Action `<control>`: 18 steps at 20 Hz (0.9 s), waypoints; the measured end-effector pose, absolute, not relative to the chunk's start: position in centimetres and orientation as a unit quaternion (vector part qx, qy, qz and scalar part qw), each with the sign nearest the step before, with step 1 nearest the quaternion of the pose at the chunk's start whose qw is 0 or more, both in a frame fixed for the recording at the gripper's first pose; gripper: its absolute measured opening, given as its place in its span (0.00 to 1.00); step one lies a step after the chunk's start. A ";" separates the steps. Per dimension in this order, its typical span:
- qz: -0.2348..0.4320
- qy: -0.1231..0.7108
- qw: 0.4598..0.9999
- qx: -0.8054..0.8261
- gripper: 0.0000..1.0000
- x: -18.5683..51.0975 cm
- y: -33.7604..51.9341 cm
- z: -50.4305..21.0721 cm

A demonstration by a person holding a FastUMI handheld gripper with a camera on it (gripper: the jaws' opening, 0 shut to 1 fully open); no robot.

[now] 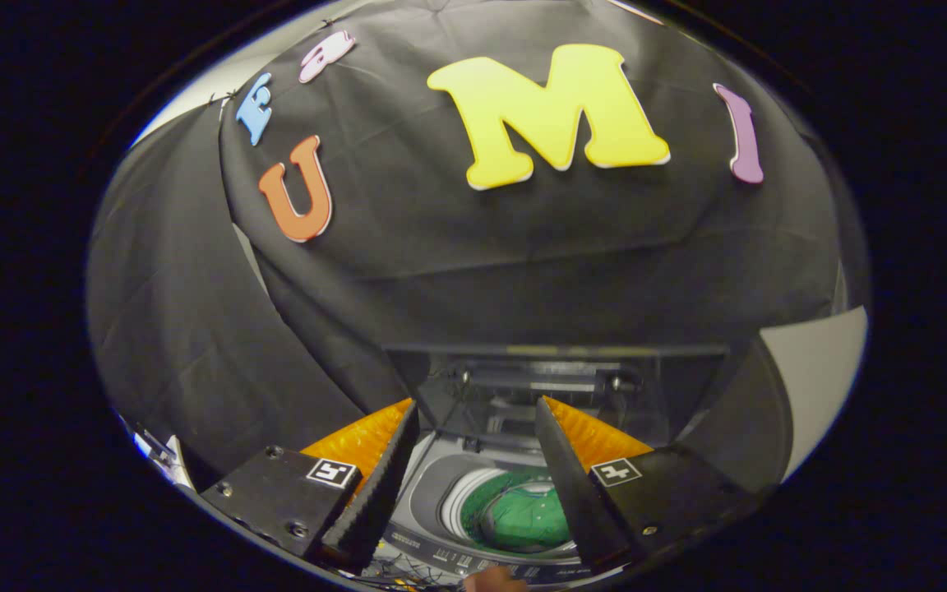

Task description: Put the clothes into the washing machine and then close the washing machine lid.

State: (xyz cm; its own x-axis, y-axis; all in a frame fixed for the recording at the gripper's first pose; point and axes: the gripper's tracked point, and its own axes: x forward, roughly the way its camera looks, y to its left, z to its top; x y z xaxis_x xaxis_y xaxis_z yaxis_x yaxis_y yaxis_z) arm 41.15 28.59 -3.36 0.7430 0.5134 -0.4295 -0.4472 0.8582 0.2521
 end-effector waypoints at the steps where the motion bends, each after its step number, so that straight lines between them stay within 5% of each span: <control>1: 0.253 0.240 0.935 0.063 0.89 42.4 28.6 -1.8; 18: 0.146 0.314 0.936 0.062 0.89 53.7 31.1 -8.7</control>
